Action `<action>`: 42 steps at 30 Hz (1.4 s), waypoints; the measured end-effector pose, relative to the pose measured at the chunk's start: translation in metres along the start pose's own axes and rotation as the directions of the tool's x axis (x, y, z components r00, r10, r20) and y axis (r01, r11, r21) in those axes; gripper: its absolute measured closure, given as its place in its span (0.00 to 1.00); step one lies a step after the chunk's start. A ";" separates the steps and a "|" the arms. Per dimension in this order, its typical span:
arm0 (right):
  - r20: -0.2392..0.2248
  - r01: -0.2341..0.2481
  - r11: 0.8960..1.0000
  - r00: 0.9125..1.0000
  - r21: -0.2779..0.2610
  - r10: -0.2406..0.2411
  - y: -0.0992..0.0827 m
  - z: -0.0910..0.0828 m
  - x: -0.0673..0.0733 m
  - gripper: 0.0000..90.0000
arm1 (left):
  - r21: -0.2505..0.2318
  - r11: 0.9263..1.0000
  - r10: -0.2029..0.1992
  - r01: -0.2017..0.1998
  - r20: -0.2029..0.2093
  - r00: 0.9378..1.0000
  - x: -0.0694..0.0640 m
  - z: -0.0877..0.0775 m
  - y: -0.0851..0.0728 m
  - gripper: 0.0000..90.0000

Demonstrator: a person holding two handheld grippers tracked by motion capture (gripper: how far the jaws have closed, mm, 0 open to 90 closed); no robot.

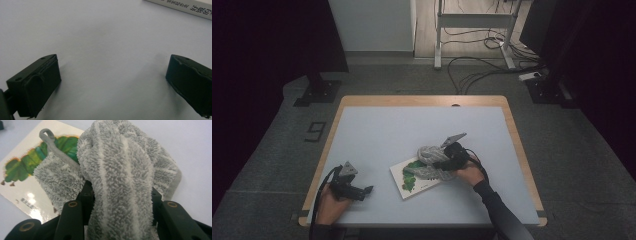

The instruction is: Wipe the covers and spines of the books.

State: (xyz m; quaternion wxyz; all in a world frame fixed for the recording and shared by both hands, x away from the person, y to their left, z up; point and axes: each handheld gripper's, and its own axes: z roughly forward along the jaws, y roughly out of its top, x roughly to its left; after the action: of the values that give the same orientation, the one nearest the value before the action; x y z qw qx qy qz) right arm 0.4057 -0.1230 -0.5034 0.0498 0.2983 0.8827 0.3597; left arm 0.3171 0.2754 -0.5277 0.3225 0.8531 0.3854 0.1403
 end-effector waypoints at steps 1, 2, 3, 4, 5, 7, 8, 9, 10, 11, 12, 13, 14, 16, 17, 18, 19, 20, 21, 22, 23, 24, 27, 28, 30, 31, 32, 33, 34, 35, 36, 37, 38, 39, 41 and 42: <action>0.002 -0.004 1.000 1.000 0.001 0.004 -0.001 -0.001 -0.002 0.61 | 0.000 1.000 0.000 0.000 0.000 1.000 0.000 0.000 0.000 0.00; 0.005 -0.013 1.000 1.000 -0.001 0.013 -0.002 -0.002 -0.003 0.61 | 0.000 1.000 0.000 0.000 0.000 1.000 0.000 0.000 0.000 0.00; 0.004 -0.016 1.000 1.000 -0.003 0.016 -0.003 -0.002 -0.004 0.61 | 0.000 1.000 0.000 0.000 0.000 1.000 0.000 0.000 0.000 0.00; 0.003 -0.019 1.000 1.000 -0.004 0.019 -0.003 -0.003 -0.005 0.61 | 0.000 1.000 0.000 0.000 0.000 1.000 0.000 0.000 0.000 0.00; -0.001 -0.020 1.000 1.000 -0.001 0.020 -0.003 -0.003 -0.006 0.61 | 0.000 1.000 0.000 0.000 0.000 1.000 0.000 0.000 0.000 0.00; 0.005 -0.019 1.000 1.000 0.005 0.019 -0.002 -0.002 -0.005 0.61 | 0.000 1.000 0.000 0.000 0.000 1.000 0.000 0.000 0.000 0.00; 0.009 -0.016 1.000 1.000 0.009 0.015 -0.001 -0.002 -0.005 0.61 | 0.000 1.000 0.000 0.000 0.000 1.000 0.000 0.000 0.000 0.00; 0.016 -0.016 1.000 1.000 0.011 0.015 0.001 -0.001 -0.006 0.61 | 0.000 1.000 0.000 0.000 0.000 1.000 0.000 0.000 0.000 0.00; 0.019 -0.016 1.000 1.000 0.012 0.016 0.002 0.000 -0.006 0.61 | 0.000 1.000 0.000 0.000 0.000 1.000 0.000 0.000 0.000 0.00; 0.023 -0.017 1.000 1.000 0.011 0.017 0.003 0.001 -0.007 0.61 | 0.000 1.000 -0.001 0.001 0.000 1.000 0.000 0.000 0.000 0.00; 0.024 -0.020 1.000 1.000 0.011 0.020 0.004 0.002 -0.008 0.61 | 0.000 1.000 0.000 0.000 0.000 1.000 0.000 0.000 0.000 0.00; 0.026 -0.021 1.000 0.999 0.011 0.021 0.005 0.003 -0.009 0.61 | 0.000 1.000 0.000 0.000 0.000 1.000 0.000 0.000 0.000 0.00; 0.030 -0.025 1.000 0.999 0.010 0.025 0.007 0.004 -0.010 0.61 | 0.000 1.000 -0.001 0.001 0.000 1.000 0.000 0.000 0.000 0.00; 0.035 -0.030 1.000 0.999 0.007 0.029 0.010 0.006 -0.013 0.61 | 0.000 1.000 0.000 0.000 0.000 1.000 0.000 0.000 0.000 0.00; 0.034 -0.034 0.999 0.999 0.009 0.034 0.011 0.007 -0.013 0.61 | 0.000 1.000 0.000 0.000 0.000 1.000 0.000 0.000 0.000 0.00; 0.036 -0.036 0.999 0.999 0.010 0.036 0.012 0.008 -0.014 0.61 | 0.000 1.000 0.000 0.000 0.000 1.000 0.000 0.000 0.000 0.00; 0.040 -0.037 0.999 0.999 0.010 0.037 0.014 0.010 -0.015 0.61 | 0.000 1.000 -0.001 0.001 0.000 1.000 0.000 0.000 0.000 0.00; 0.043 -0.036 0.999 0.998 0.013 0.036 0.016 0.011 -0.016 0.61 | 0.000 1.000 0.000 0.000 0.000 1.000 0.000 0.000 0.000 0.00; 0.046 -0.035 0.999 0.998 0.014 0.034 0.018 0.012 -0.017 0.61 | 0.000 1.000 0.000 0.000 0.000 1.000 0.000 0.000 0.000 0.00; 0.049 -0.038 0.999 0.998 0.016 0.037 0.020 0.013 -0.017 0.61 | 0.000 1.000 0.000 0.000 0.000 1.000 0.000 0.000 0.000 0.00; 0.051 -0.035 0.999 0.998 0.019 0.034 0.021 0.014 -0.017 0.61 | 0.000 1.000 0.000 0.000 0.000 1.000 0.000 0.000 0.000 0.00; 0.054 -0.038 0.999 0.998 0.021 0.037 0.023 0.015 -0.018 0.61 | 0.002 1.000 0.002 -0.002 0.000 1.000 0.000 0.000 0.000 0.00; 0.058 -0.035 0.999 0.998 0.023 0.034 0.028 0.019 -0.019 0.60 | 0.002 1.000 0.002 -0.002 0.000 1.000 0.000 0.000 0.000 0.00; 0.057 -0.036 0.999 0.998 0.021 0.034 0.029 0.020 -0.020 0.61 | 0.001 1.000 0.002 -0.002 0.000 1.000 0.000 0.000 0.000 0.00; 0.056 -0.032 0.999 0.998 0.021 0.031 0.031 0.022 -0.019 0.60 | 0.001 1.000 0.002 -0.002 0.000 1.000 0.000 0.000 0.000 0.00; 0.059 -0.022 0.999 0.998 0.023 0.021 0.031 0.022 -0.019 0.60 | 0.001 1.000 0.002 -0.002 0.000 1.000 0.000 0.000 0.000 0.00; 0.063 -0.015 1.000 0.998 0.026 0.014 0.032 0.022 -0.018 0.61 | 0.001 1.000 0.002 -0.002 0.000 1.000 0.000 0.000 0.000 0.00; 0.066 -0.010 1.000 0.998 0.028 0.009 0.033 0.023 -0.017 0.61 | 0.001 1.000 0.002 -0.002 0.000 1.000 0.000 0.000 0.000 0.00; 0.069 -0.001 1.000 0.998 0.030 -0.001 0.033 0.023 -0.016 0.61 | 0.002 1.000 0.002 -0.002 0.000 1.000 0.000 0.000 0.000 0.00; 0.073 0.003 0.999 0.997 0.034 -0.006 0.034 0.023 -0.014 0.61 | 0.002 1.000 0.002 -0.002 0.000 1.000 0.000 0.000 0.000 0.00; 0.075 0.005 0.999 0.997 0.038 -0.008 0.035 0.024 -0.013 0.61 | 0.002 1.000 0.002 -0.002 0.000 1.000 0.000 0.000 0.000 0.00; 0.077 0.015 0.999 0.997 0.038 -0.018 0.036 0.025 -0.012 0.61 | 0.002 1.000 0.002 -0.002 0.000 1.000 0.000 0.000 0.000 0.00; 0.079 0.016 0.999 0.997 0.039 -0.019 0.036 0.025 -0.010 0.61 | 0.002 1.000 0.001 -0.001 0.000 1.000 0.000 0.000 0.000 0.00; 0.078 0.019 0.999 0.997 0.039 -0.022 0.037 0.026 -0.009 0.61 | 0.002 1.000 0.002 -0.002 0.000 1.000 0.000 0.000 0.000 0.00; 0.073 0.026 0.999 0.997 0.041 -0.029 0.039 0.027 -0.006 0.61 | 0.002 1.000 0.002 -0.002 0.000 1.000 0.000 0.000 0.000 0.00; 0.068 0.028 0.999 0.997 0.041 -0.030 0.039 0.028 -0.004 0.61 | 0.002 1.000 0.002 -0.002 0.000 1.000 0.000 0.000 0.000 0.00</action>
State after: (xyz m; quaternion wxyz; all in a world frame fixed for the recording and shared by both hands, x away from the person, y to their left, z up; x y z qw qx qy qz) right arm 0.4367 -0.0857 -0.4986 0.0794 0.2987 0.8918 0.3305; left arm 0.3172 0.2756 -0.5277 0.3216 0.8537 0.3849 0.1403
